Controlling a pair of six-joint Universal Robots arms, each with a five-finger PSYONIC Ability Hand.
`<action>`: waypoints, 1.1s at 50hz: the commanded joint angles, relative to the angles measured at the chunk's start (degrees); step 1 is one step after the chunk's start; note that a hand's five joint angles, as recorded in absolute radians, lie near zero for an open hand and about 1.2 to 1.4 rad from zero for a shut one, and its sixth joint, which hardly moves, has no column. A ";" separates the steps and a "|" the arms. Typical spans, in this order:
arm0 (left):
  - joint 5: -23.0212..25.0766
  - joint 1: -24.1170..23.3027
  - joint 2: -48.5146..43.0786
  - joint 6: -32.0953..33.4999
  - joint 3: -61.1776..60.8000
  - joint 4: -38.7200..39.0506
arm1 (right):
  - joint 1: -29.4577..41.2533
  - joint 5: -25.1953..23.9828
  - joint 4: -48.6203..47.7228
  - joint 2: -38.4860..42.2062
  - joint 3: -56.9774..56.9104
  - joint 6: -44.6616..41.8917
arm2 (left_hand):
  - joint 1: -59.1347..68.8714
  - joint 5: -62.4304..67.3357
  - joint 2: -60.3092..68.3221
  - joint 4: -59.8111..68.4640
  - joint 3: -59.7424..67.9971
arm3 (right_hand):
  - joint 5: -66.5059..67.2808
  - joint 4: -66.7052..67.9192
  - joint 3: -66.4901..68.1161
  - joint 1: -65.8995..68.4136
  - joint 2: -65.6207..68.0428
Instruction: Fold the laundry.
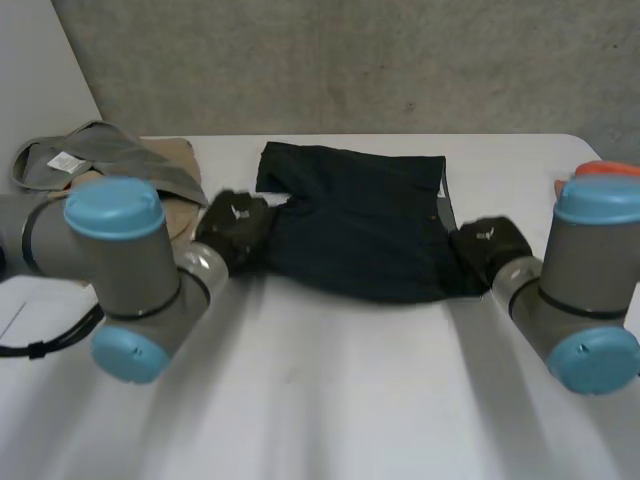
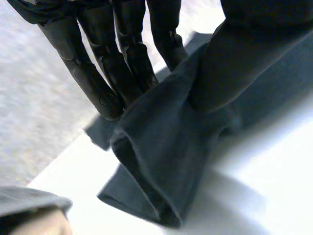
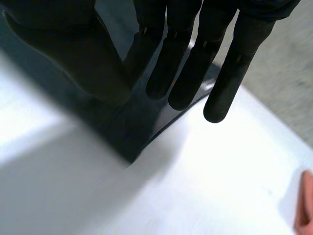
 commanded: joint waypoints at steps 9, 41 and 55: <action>1.04 -2.75 17.41 3.66 -11.73 -26.20 | -5.90 -9.12 33.57 -15.88 7.80 -20.01 | 13.36 12.82 11.41 11.50 11.84 | 11.59 11.40 11.83 14.43 11.77; -5.02 0.86 6.18 -8.03 19.65 -30.60 | 5.44 2.56 -8.95 1.95 3.85 2.93 | 13.36 12.82 11.41 11.50 11.84 | 11.31 11.12 11.56 14.15 11.49; 1.04 -0.72 13.81 -4.08 0.94 -37.20 | 0.96 -2.09 17.56 -14.82 9.99 -16.21 | 13.36 12.82 11.41 11.50 11.84 | 11.59 11.40 11.83 14.43 11.77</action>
